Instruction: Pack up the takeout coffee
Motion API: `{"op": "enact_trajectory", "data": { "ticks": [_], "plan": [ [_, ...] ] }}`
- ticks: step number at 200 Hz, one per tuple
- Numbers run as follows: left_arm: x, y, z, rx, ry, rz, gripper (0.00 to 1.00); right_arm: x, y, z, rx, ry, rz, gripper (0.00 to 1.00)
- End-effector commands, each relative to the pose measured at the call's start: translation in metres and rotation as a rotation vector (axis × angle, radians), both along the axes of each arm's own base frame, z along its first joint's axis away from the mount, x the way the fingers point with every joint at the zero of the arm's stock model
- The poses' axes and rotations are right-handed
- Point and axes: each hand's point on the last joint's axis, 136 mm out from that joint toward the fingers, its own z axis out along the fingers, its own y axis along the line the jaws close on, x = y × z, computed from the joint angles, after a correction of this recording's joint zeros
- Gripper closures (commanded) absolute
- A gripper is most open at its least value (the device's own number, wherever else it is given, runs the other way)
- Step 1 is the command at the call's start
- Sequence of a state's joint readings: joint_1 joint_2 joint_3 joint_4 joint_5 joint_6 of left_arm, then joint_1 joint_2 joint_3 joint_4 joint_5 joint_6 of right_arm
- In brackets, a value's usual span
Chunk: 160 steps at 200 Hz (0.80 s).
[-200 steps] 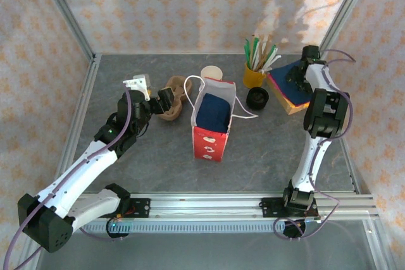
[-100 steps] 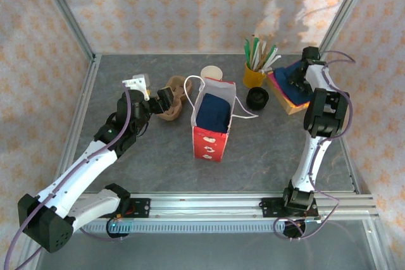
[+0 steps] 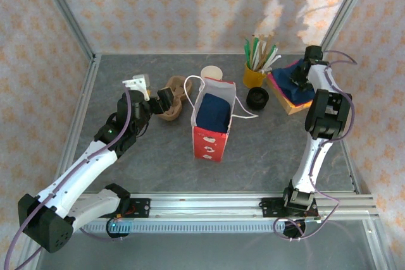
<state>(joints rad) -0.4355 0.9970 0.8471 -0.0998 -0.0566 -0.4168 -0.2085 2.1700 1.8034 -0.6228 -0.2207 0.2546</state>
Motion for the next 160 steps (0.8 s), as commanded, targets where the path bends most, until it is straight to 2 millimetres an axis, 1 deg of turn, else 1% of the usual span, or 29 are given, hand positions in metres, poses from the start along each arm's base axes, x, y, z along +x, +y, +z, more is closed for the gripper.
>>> {"op": "enact_trajectory", "data": {
  "ticks": [1,18,40,67,80,98,115,131,160],
  "plan": [
    [-0.002,0.002,0.003,0.007,-0.019,-0.007,0.17,0.002,0.003,0.030,0.031,-0.081,0.004,0.73],
    [-0.003,0.003,0.003,0.006,-0.020,-0.005,0.17,0.002,0.002,0.032,0.045,-0.088,0.001,0.81],
    [-0.003,0.003,0.005,0.003,-0.024,-0.008,0.17,-0.001,0.002,0.040,0.045,-0.099,0.003,0.87],
    [-0.003,0.001,0.006,0.000,-0.023,-0.015,0.17,-0.008,0.003,0.070,0.033,-0.140,0.002,0.90],
    [-0.004,0.000,0.009,-0.005,-0.026,-0.021,0.17,-0.014,0.005,0.091,0.027,-0.175,0.004,0.91],
    [-0.005,-0.002,0.013,-0.009,-0.028,-0.038,0.17,-0.025,0.012,0.127,0.037,-0.245,0.013,0.93],
    [-0.006,-0.006,0.018,-0.021,-0.032,-0.061,0.17,-0.038,0.023,0.164,0.065,-0.327,0.038,0.96],
    [-0.008,-0.010,0.021,-0.036,-0.034,-0.083,0.17,-0.054,0.034,0.199,0.093,-0.400,0.054,0.97],
    [-0.011,-0.016,0.026,-0.060,-0.038,-0.118,0.17,-0.085,0.060,0.254,0.172,-0.521,0.108,0.99]
  ]
}}
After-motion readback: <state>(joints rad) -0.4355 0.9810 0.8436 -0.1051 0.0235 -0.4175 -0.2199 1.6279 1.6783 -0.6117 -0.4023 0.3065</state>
